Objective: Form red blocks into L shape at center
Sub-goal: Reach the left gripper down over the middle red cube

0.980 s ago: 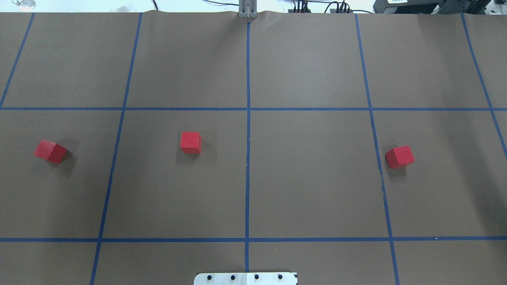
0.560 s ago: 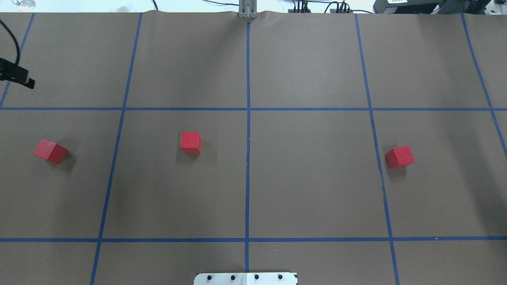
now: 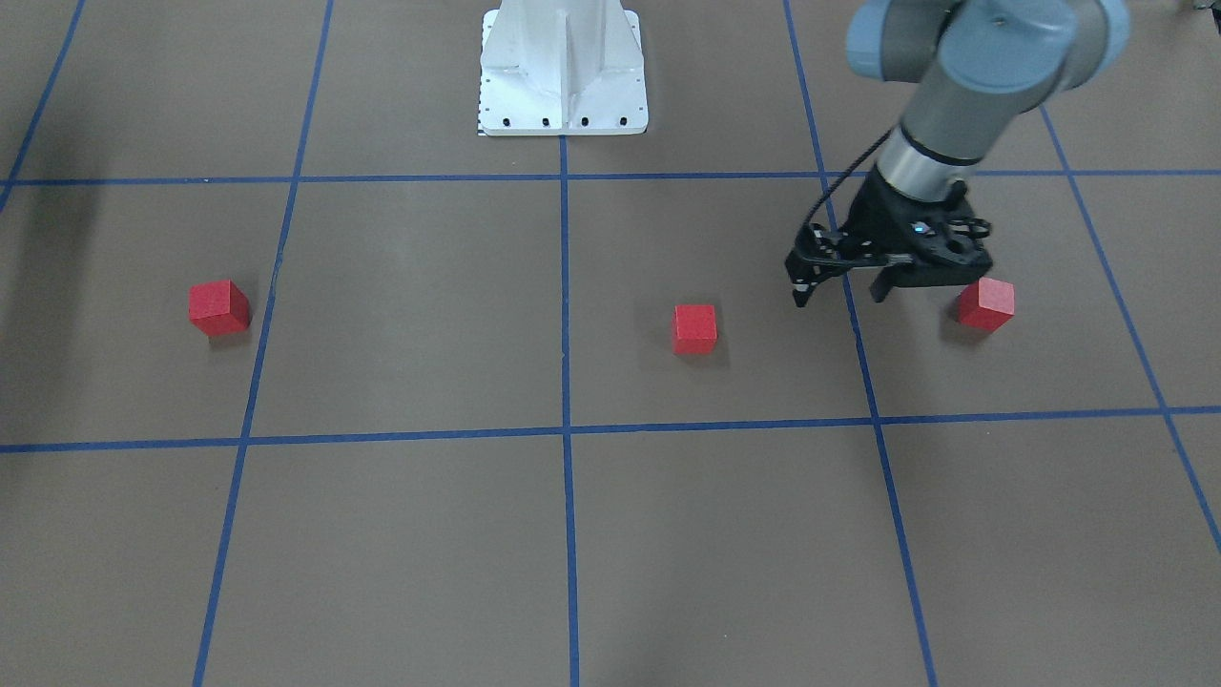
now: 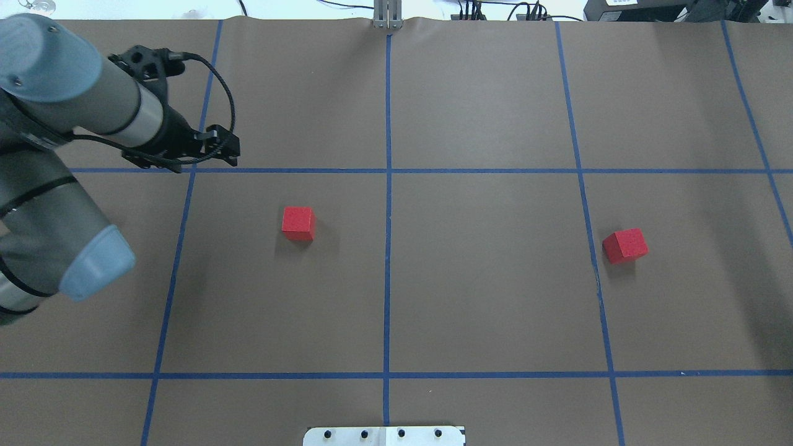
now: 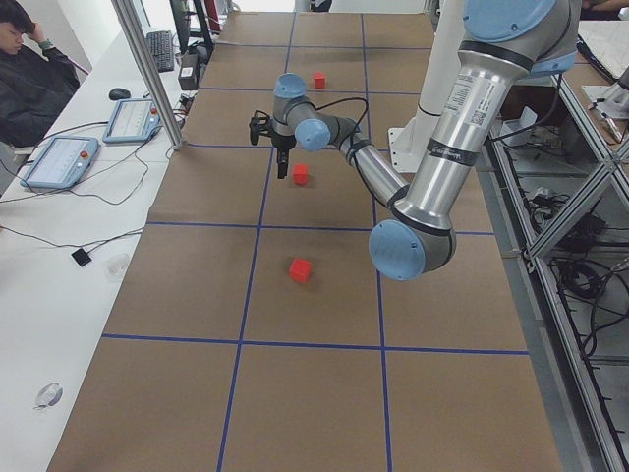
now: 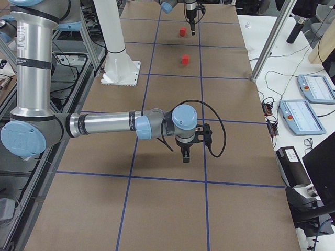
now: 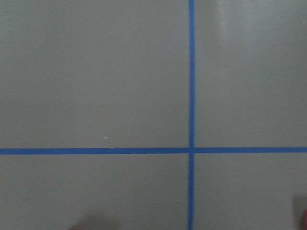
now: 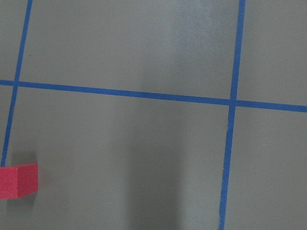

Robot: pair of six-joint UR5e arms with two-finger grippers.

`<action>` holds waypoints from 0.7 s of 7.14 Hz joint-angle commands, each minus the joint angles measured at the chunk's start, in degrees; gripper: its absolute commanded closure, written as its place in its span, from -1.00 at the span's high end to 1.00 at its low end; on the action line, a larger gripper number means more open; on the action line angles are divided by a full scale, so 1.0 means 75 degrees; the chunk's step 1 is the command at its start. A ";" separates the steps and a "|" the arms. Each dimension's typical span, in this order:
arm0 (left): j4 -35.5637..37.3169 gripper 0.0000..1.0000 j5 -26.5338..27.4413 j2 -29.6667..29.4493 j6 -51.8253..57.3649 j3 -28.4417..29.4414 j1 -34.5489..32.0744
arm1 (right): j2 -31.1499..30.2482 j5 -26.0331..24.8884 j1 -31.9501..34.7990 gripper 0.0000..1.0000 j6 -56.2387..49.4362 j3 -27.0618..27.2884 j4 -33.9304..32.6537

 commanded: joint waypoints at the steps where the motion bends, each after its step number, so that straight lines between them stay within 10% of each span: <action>1: 0.0307 1.00 0.1105 -0.0763 -0.0763 0.0392 0.1255 | 0.0019 0.0013 0.0000 0.99 -0.0006 -0.0086 0.0017; 5: 0.0003 0.99 0.1320 -0.1212 -0.0838 0.1425 0.1611 | 0.0030 0.0024 0.0000 0.98 0.0005 -0.0086 0.0005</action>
